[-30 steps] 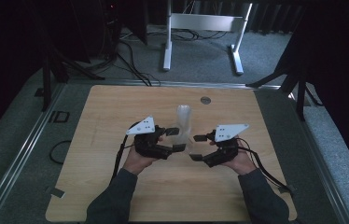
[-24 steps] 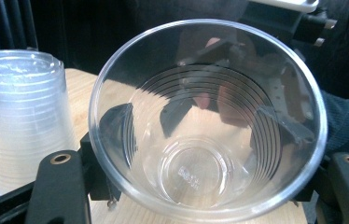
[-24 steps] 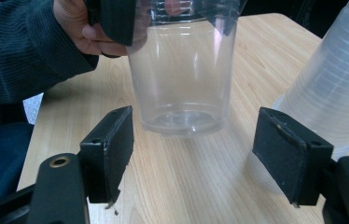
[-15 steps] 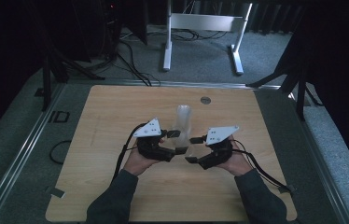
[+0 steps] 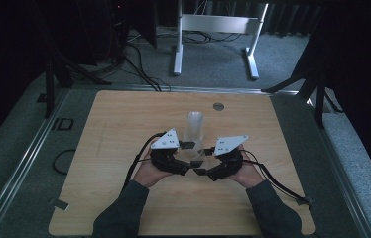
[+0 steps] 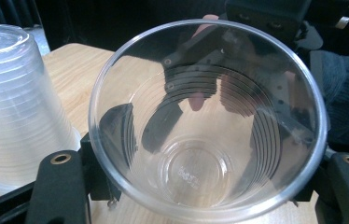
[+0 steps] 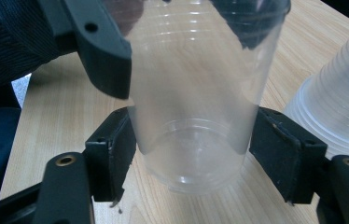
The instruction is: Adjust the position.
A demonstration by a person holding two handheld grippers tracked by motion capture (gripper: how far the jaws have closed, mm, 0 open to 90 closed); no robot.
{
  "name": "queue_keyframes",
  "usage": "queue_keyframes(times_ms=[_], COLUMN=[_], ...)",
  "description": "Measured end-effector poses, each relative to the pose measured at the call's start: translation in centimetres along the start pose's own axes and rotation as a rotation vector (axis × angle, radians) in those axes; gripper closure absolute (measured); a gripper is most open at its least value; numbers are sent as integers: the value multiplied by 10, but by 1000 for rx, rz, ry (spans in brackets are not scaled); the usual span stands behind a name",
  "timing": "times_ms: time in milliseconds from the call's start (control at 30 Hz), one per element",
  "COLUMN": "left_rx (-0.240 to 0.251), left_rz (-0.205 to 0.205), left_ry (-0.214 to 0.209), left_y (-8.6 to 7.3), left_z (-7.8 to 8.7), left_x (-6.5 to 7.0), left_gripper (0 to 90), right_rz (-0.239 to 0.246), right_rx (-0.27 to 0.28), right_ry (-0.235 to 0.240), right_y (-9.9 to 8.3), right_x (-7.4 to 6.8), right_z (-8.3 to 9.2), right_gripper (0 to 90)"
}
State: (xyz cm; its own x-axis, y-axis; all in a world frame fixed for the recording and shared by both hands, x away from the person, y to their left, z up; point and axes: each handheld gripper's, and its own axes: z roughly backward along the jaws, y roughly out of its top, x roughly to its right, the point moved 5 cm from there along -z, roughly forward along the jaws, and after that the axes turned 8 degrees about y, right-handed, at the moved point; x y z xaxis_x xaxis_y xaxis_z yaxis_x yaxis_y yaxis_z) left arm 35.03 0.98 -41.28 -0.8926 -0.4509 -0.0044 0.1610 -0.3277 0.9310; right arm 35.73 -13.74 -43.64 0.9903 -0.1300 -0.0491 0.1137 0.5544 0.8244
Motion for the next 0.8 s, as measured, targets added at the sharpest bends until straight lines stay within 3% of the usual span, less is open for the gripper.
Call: queue_keyframes(times_ms=[300,800], left_rx=[4,77], left_rz=[9,45], left_ry=[-12,0], left_y=[0,4], left_z=[0,2], left_x=[0,0], left_gripper=[289,247], right_rz=[8,-2], right_rx=[7,54], right_ry=[13,19], right_y=[0,2], right_x=[-2,-3], right_z=[-2,-1], right_gripper=[408,411])
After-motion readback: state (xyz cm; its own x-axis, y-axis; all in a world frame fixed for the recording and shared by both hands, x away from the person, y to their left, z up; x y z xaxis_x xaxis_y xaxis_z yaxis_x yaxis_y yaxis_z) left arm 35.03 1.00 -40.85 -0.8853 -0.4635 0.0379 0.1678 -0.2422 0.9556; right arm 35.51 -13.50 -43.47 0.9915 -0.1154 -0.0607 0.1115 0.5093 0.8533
